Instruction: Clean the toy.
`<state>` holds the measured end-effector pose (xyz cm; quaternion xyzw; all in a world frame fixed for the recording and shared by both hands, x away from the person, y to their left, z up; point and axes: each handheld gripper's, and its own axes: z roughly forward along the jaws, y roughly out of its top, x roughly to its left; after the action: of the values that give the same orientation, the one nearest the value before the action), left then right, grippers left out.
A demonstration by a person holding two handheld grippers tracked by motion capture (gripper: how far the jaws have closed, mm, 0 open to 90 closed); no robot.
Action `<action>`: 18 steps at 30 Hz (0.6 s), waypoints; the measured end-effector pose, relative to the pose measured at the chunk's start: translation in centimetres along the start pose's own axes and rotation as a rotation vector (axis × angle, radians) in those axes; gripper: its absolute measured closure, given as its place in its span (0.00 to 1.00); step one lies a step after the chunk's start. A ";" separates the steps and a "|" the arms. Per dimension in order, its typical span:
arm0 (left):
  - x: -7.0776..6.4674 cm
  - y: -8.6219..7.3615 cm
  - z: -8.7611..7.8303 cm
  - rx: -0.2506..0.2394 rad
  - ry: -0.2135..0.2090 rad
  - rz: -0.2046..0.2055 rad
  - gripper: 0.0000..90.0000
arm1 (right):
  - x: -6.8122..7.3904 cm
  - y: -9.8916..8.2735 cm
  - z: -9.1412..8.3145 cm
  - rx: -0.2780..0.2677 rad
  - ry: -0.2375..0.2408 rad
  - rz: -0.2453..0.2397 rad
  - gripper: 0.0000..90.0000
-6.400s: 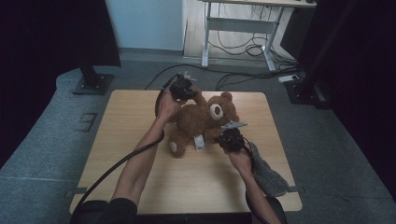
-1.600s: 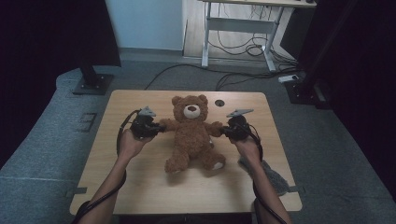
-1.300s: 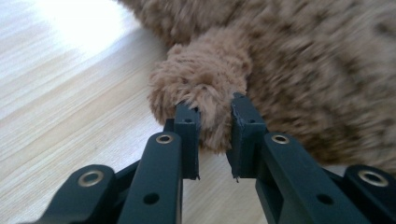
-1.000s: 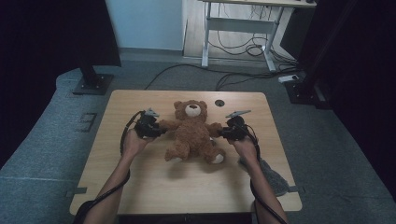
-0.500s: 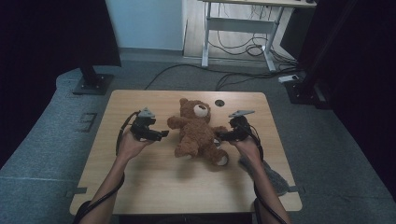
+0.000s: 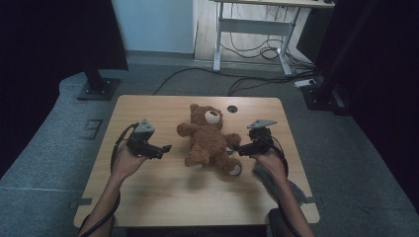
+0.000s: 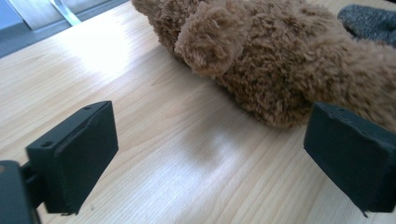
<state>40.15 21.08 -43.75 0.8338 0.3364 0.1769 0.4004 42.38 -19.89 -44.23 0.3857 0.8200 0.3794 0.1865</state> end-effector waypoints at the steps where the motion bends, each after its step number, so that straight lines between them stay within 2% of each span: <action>1: -0.2 -0.2 -0.3 -0.001 0.006 0.006 0.01 | 0.1 -0.1 -0.3 -0.003 -0.005 -0.005 0.00; 10: -1.0 -2.6 -1.5 -0.005 0.028 0.014 0.00 | 0.3 -2.0 -2.5 -0.011 -0.036 -0.018 0.00; 18: -1.3 -5.7 -1.2 -0.002 0.037 -0.013 0.00 | 0.1 -4.6 -3.7 -0.017 -0.072 -0.003 0.00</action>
<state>36.18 23.46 -47.52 0.8277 0.3490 0.1901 0.3962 37.87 -23.45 -45.37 0.3961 0.8102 0.3721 0.2197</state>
